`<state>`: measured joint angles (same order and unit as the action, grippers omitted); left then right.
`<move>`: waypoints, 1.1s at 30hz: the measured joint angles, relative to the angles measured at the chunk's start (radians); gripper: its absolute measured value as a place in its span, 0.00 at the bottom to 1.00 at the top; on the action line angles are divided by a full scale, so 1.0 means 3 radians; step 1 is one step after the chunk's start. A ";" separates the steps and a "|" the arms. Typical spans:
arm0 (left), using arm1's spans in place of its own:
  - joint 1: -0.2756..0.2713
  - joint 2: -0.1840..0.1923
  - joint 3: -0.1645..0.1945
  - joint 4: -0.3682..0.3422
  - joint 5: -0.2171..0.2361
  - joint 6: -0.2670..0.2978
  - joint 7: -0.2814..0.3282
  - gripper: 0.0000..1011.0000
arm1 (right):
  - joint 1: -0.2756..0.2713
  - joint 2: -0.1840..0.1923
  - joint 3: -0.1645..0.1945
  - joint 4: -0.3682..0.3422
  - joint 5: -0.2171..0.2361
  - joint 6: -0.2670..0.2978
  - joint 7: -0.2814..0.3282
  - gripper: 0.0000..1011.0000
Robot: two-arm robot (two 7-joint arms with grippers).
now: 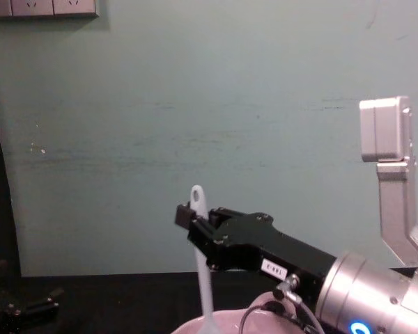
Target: Use the one hand to pick up the spoon and stir the clear water in the bowl.
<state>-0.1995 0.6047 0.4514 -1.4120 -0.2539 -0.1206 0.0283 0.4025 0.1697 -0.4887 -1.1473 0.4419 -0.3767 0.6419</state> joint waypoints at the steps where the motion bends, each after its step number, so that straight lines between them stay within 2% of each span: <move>1: 0.0000 0.0000 0.0000 0.0000 0.0000 0.0000 0.0000 1.00 | 0.0058 -0.0035 0.0017 0.0098 -0.0037 -0.0046 -0.0044 0.12; 6: 0.0000 0.0000 0.0000 0.0000 0.0000 0.0000 0.0000 1.00 | 0.0170 -0.0085 0.0100 0.0279 -0.0123 -0.0103 -0.0178 0.12; 10: 0.0000 0.0000 0.0000 0.0000 0.0000 0.0000 0.0000 1.00 | 0.0183 -0.0061 0.0178 0.0288 -0.0168 -0.0107 -0.0252 0.12; 16: 0.0000 0.0000 0.0000 0.0000 0.0000 0.0000 0.0000 1.00 | 0.0039 0.0099 0.0290 0.0026 -0.0184 -0.0015 -0.0282 0.12; 19: 0.0000 0.0000 0.0000 0.0000 0.0000 0.0000 0.0000 1.00 | -0.0114 0.0212 0.0318 -0.0198 -0.0118 0.0100 -0.0213 0.12; 23: 0.0000 0.0000 0.0000 0.0000 0.0000 0.0000 0.0000 1.00 | -0.0227 0.0279 0.0316 -0.0341 -0.0033 0.0191 -0.0139 0.12; 27: 0.0000 0.0000 0.0000 0.0000 0.0000 0.0000 0.0000 1.00 | -0.0312 0.0310 0.0254 -0.0440 0.0087 0.0298 -0.0029 0.12; 33: 0.0000 0.0000 0.0000 0.0000 0.0000 0.0000 0.0000 1.00 | -0.0285 0.0261 0.0149 -0.0422 0.0192 0.0333 0.0092 0.12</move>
<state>-0.1995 0.6047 0.4514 -1.4120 -0.2539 -0.1205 0.0283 0.3168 0.2479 -0.4439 -1.2739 0.4994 -0.2767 0.6694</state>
